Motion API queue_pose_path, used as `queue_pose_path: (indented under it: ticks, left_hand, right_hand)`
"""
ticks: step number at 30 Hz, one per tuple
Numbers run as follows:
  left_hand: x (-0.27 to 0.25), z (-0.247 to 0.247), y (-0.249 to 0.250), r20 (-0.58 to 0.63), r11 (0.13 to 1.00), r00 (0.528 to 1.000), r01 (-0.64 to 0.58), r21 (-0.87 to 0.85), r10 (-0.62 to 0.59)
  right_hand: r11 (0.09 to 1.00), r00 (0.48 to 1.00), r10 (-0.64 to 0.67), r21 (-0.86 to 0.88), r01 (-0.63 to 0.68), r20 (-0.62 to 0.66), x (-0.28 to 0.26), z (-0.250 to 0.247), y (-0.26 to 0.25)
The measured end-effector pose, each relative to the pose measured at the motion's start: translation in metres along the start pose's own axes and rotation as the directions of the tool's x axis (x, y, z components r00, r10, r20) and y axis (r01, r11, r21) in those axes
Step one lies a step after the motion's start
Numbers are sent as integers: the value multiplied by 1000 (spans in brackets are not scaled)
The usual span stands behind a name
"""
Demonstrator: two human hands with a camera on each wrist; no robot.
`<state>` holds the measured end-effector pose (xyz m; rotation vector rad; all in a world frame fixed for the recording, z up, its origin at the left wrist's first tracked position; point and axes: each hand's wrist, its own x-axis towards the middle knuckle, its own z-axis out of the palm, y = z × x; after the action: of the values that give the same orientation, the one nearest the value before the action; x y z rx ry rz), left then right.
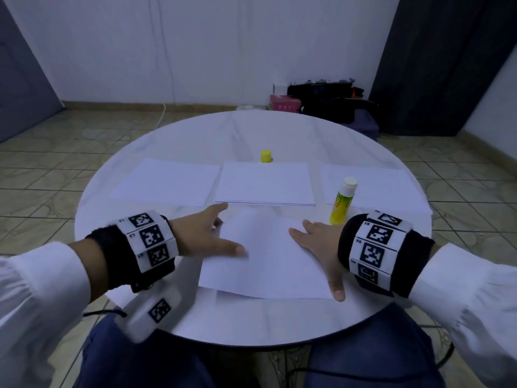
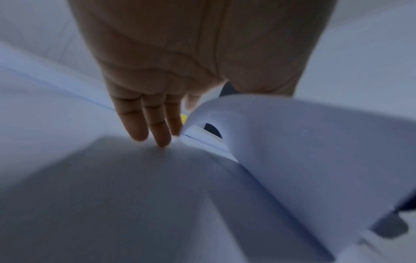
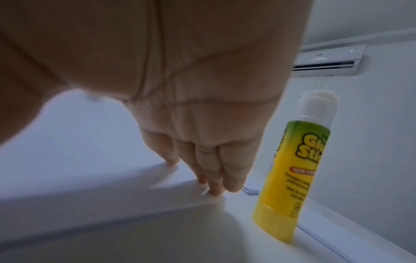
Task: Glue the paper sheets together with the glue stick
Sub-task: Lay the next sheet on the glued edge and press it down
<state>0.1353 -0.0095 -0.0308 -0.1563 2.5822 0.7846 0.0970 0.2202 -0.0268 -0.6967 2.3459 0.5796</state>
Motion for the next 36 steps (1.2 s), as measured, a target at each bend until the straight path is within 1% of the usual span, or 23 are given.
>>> queue_pose_path:
  ticks: [2, 3, 5, 6, 8, 9, 11, 13, 15, 17, 19, 21, 22, 23, 25, 26, 27, 29, 31, 33, 35, 36]
  left_hand:
    - [-4, 1, -4, -89, 980, 996, 8, -197, -26]
    - [-9, 2, -5, -108, 951, 993, 21, -310, -57]
    - [-19, 6, -9, -74, 870, 993, 43, -491, -91]
    - [-22, 8, -12, -43, 849, 996, 47, -527, -81]
    - [-28, 12, -17, 13, 866, 999, 40, -498, -38]
    - [-29, 13, -19, 19, 886, 1000, 25, -463, -18]
    - [-30, 11, -22, -32, 913, 999, -15, -408, 2]
    - [-30, 4, -25, -134, 933, 991, -68, -353, 21]
    - [-30, -5, -29, -212, 929, 976, -112, -354, 37]
    - [-30, -14, -32, -252, 905, 967, -149, -399, 48]
    - [-27, -24, -33, -278, 882, 959, -179, -436, 58]
    - [-19, -32, -32, -315, 863, 947, -208, -460, 60]
    - [-13, -37, -30, -333, 854, 941, -220, -472, 58]
    - [-6, -41, -29, -347, 845, 937, -226, -484, 52]
    - [10, -49, -26, -354, 848, 935, -218, -484, 39]
    - [19, -52, -24, -354, 861, 934, -210, -463, 37]
    - [28, -54, -21, -355, 884, 934, -199, -423, 40]
    - [48, -57, -15, -359, 938, 932, -170, -302, 54]
    - [67, -60, -8, -348, 979, 935, -127, -157, 66]
    - [84, -61, 0, -300, 997, 951, -72, 3, 69]
    - [97, -59, 6, -236, 991, 970, -26, 134, 57]
    - [102, -57, 9, -208, 984, 977, -7, 178, 44]
  right_hand:
    - [999, 1000, -3, 33, 4, -13, -6, 3, -2]
    - [999, 1000, -5, 48, 6, -27, -8, 6, -3]
    - [997, 998, -7, 77, 12, -54, -11, 12, -5]
    - [996, 997, -5, 87, 11, -75, -12, 16, -6]
    - [994, 991, 0, 107, 14, -131, -15, 22, -10]
    - [993, 987, -3, 116, 22, -160, -17, 25, -12]
    - [986, 978, 0, 163, 35, -210, -21, 29, -13]
    - [954, 971, 36, 297, 36, -236, -26, 29, -11]
    - [862, 958, 112, 506, 37, -263, -27, 23, -8]
    - [711, 940, 194, 701, 62, -281, -22, 14, -8]
    - [538, 913, 279, 836, 109, -298, -12, 6, -9]
    - [362, 890, 359, 921, 143, -280, -1, -2, -8]
    - [300, 888, 377, 942, 151, -262, 4, -6, -8]
    - [259, 885, 391, 953, 157, -252, 8, -11, -8]
    - [214, 866, 435, 963, 165, -245, 16, -19, -8]
    - [210, 851, 462, 963, 168, -249, 20, -24, -8]
    - [234, 828, 497, 959, 162, -261, 23, -31, -8]
    - [322, 786, 545, 938, 126, -293, 31, -45, -7]
    - [382, 783, 554, 922, 62, -283, 39, -57, -3]
    - [443, 792, 556, 896, -26, -252, 45, -68, 0]
    - [539, 818, 522, 836, -97, -242, 53, -73, 4]
    - [564, 834, 505, 816, -125, -221, 55, -76, 4]
